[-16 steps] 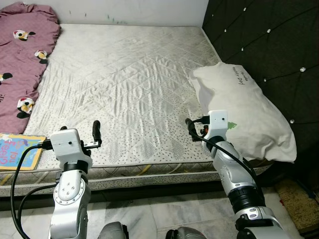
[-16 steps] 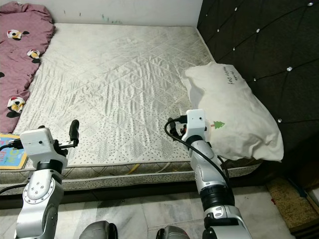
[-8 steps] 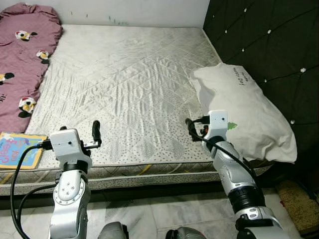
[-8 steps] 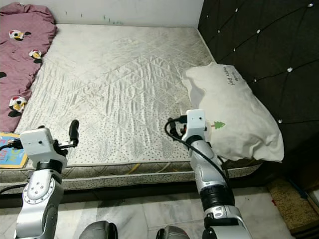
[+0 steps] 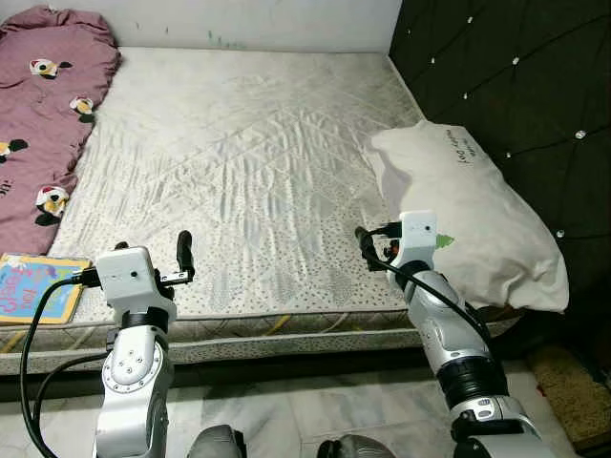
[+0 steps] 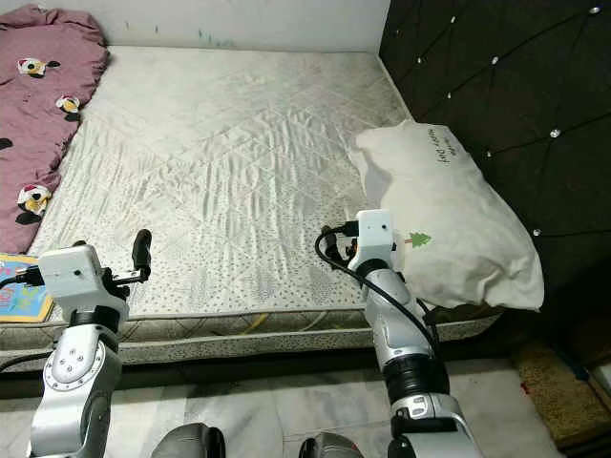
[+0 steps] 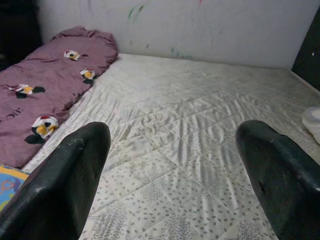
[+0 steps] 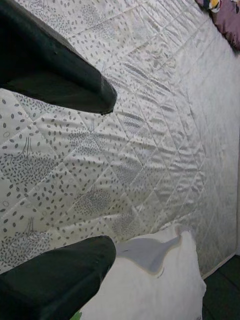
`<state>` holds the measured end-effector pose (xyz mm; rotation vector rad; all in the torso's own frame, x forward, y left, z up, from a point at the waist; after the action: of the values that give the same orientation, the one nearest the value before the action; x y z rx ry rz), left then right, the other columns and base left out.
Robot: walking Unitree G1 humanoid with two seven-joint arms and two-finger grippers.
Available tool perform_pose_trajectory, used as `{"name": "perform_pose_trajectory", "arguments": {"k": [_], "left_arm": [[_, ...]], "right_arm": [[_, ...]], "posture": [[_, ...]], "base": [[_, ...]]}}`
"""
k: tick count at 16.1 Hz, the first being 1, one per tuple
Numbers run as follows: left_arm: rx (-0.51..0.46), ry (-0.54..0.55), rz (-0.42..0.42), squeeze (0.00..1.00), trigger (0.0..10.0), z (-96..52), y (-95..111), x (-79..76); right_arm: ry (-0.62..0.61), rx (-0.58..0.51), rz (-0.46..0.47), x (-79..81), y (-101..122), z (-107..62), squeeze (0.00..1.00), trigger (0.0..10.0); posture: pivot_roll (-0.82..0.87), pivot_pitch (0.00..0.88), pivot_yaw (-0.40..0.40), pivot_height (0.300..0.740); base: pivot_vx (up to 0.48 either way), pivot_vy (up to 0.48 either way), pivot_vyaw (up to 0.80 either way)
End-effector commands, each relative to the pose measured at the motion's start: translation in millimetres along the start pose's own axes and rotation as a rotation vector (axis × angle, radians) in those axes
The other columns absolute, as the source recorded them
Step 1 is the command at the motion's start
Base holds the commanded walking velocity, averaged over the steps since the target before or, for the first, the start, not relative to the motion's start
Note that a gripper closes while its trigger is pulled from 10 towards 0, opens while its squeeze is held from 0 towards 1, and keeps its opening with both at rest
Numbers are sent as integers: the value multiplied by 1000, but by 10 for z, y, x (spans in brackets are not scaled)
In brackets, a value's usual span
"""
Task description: Clean up the room
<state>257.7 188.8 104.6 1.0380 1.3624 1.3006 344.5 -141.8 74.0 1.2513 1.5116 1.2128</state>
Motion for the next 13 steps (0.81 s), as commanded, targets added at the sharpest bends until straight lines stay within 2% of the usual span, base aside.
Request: {"name": "perform_pose_trajectory", "arguments": {"k": [1,2,9,12,13], "left_arm": [[-8,-8,13,0,10000,12,16,-12],[27,-51,27,0,10000,-2,-80,-26],[35,-70,10,0,10000,38,-93,-27],[35,-71,20,0,10000,34,-91,-18],[39,-62,27,0,10000,-7,-86,21]], "right_arm": [[-5,-12,-7,-17,38,11,0,10000],[-9,-70,-29,-28,138,16,0,10000],[8,-112,-39,35,232,77,0,10000],[9,-114,-39,10,225,59,0,10000],[17,-114,-52,-38,217,20,0,10000]], "posture": [[0,0,0,740],[20,29,-87,740],[23,41,-78,740],[20,41,-73,740],[20,42,-72,740]], "base": [[0,0,0],[0,0,0],[0,0,0],[0,0,0],[0,0,0]]}}
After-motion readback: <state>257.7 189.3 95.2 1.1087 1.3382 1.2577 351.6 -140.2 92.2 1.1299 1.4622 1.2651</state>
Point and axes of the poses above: a point about 5 cm out from each wrist's last joint towards the gripper, its own z axis pointing out of the wrist towards the gripper, its own y axis along the axis of the wrist's last joint, x = y × z, the point moved 2 cm from there along z, pointing out of the wrist towards the gripper, and after that the axes turned 3 degrees about -z, right-handed, at the moved point
